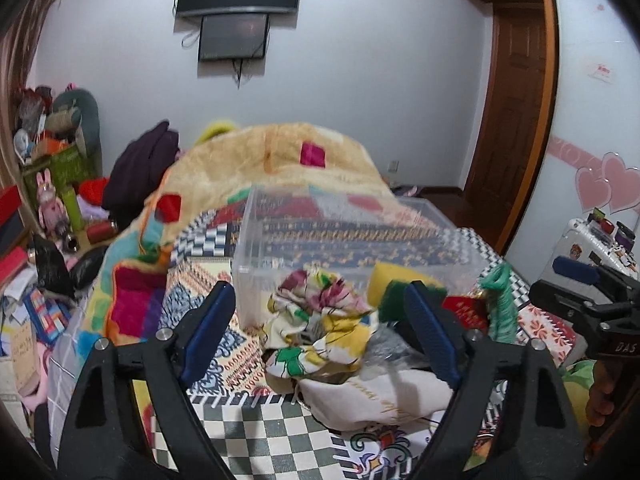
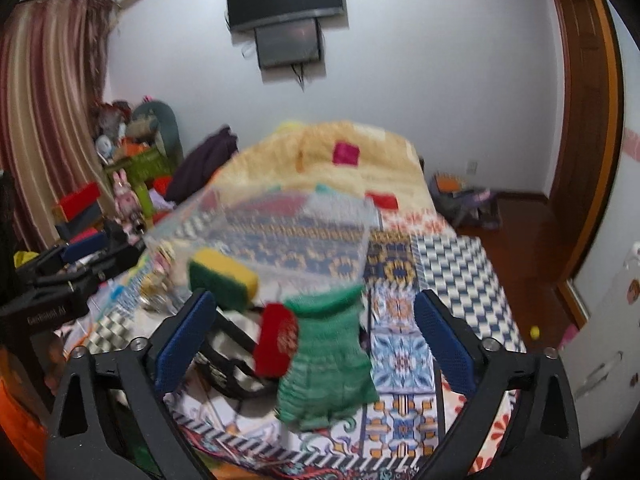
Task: Organize soft objects
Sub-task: 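Grasp the floral cloth bundle with the left tool while the right tool grasps the green knitted glove, then carry both items over the clear box and open both tools to drop them, then grasp the yellow-green sponge with the left tool while the right tool grasps the red pouch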
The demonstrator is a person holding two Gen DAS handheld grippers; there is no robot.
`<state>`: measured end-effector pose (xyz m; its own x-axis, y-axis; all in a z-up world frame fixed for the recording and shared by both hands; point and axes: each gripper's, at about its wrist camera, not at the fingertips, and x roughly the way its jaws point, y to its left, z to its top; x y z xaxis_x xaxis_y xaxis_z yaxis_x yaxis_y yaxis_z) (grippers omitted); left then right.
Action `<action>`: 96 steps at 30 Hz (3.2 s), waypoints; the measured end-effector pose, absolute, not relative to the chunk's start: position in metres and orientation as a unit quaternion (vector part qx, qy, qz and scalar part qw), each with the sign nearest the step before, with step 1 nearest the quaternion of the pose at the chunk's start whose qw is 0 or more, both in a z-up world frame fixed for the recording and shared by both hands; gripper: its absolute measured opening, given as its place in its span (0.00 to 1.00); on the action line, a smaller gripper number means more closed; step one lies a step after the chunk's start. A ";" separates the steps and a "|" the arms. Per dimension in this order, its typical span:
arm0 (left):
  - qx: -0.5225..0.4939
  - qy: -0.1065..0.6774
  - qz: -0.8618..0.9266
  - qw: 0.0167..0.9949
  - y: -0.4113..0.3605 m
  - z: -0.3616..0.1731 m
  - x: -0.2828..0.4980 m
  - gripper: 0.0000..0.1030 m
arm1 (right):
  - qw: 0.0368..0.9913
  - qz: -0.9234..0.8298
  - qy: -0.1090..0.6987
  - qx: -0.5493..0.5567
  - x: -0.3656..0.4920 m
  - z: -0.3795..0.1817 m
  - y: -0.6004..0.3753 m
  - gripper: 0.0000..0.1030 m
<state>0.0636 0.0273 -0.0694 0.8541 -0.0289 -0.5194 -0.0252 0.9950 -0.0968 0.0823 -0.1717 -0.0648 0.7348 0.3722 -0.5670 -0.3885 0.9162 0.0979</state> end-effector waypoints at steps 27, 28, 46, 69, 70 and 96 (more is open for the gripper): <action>-0.081 0.288 -0.030 0.954 0.042 -0.074 0.059 0.08 | 0.913 0.235 0.333 0.019 0.090 -0.057 -0.181 0.11; -0.082 0.280 -0.030 0.956 0.043 -0.067 0.055 0.08 | 0.915 0.235 0.328 0.020 0.088 -0.053 -0.182 0.11; -0.059 0.206 -0.020 0.976 0.051 -0.003 0.083 0.08 | 0.940 0.229 0.252 0.001 0.128 0.008 -0.150 0.11; -0.021 0.350 -0.049 0.935 0.037 -0.078 0.204 0.08 | 0.889 0.234 0.389 -0.061 0.208 -0.069 -0.097 0.12; -0.019 0.354 -0.050 0.934 0.036 -0.081 0.204 0.08 | 0.886 0.236 0.395 -0.065 0.209 -0.071 -0.095 0.12; -0.034 0.297 -0.071 0.952 0.018 -0.038 0.130 0.90 | 0.906 0.233 0.348 -0.056 0.143 -0.033 -0.147 0.72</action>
